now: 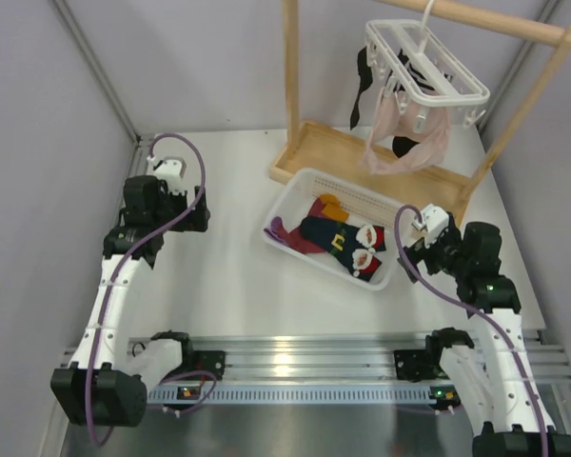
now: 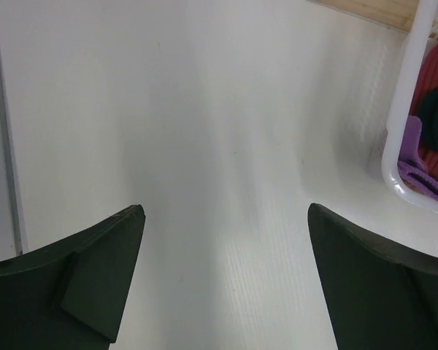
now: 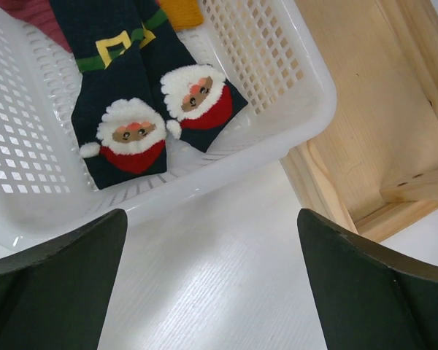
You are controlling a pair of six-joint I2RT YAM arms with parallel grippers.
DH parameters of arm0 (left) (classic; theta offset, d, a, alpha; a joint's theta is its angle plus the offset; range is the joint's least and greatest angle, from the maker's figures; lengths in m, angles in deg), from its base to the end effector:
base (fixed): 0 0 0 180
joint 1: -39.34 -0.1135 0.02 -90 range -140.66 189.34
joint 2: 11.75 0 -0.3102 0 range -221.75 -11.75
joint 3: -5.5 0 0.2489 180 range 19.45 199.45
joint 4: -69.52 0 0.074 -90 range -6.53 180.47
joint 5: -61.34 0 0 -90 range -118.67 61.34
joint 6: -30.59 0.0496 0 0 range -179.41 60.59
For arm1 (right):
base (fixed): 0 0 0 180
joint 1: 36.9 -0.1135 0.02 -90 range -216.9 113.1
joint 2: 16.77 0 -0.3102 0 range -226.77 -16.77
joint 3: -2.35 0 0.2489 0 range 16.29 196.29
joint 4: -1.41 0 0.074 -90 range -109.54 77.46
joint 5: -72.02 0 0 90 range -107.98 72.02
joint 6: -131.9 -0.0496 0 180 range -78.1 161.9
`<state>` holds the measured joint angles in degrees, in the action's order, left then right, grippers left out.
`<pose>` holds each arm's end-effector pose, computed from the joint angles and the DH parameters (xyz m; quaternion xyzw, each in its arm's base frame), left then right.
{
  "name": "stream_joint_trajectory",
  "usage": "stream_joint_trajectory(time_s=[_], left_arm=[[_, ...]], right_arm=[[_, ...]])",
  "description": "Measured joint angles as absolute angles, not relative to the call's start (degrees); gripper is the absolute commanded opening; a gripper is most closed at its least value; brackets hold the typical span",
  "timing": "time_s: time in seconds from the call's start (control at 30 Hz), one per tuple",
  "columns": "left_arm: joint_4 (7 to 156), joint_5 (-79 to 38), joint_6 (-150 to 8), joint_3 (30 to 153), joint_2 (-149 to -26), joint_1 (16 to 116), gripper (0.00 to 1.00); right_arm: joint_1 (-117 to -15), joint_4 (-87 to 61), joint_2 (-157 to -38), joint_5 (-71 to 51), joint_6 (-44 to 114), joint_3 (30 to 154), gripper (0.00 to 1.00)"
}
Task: Clip the socks to the hanger
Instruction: Open the clamp at the hanger.
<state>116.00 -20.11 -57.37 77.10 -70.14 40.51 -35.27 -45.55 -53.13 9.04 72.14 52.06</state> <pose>0.2024 -0.0115 0.3671 0.0600 0.8762 -0.0620 0.4742 0.1114 0.0194 0.2895 -0.3187 0.8031 0.0719 0.4983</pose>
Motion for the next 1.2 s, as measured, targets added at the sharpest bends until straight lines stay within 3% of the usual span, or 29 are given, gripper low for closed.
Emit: stream_joint_trajectory(time_s=[0.17,0.3,0.5,0.9,1.2], left_arm=[[110.2,-12.8,-58.6,77.1,-70.1,40.4,0.98],[95.7,-0.2,-64.4,77.1,-71.0,41.7,0.91],[73.3,7.9,-69.8,81.0,-80.2,53.3,0.89],[52.9,10.0,-73.4,103.4,-103.3,71.9,0.82],[42.9,7.7,-76.1,114.1,-117.9,78.5,0.81]], right_arm=[[-35.3,-44.9,-50.9,10.9,70.1,52.1,1.0],[-35.3,-44.4,-49.0,12.3,66.4,52.8,1.0],[-35.3,-42.5,-48.1,13.2,60.3,57.4,1.0],[-35.3,-40.8,-47.5,11.5,50.5,64.9,0.99],[-35.3,-38.9,-49.1,10.8,43.8,73.9,0.82]])
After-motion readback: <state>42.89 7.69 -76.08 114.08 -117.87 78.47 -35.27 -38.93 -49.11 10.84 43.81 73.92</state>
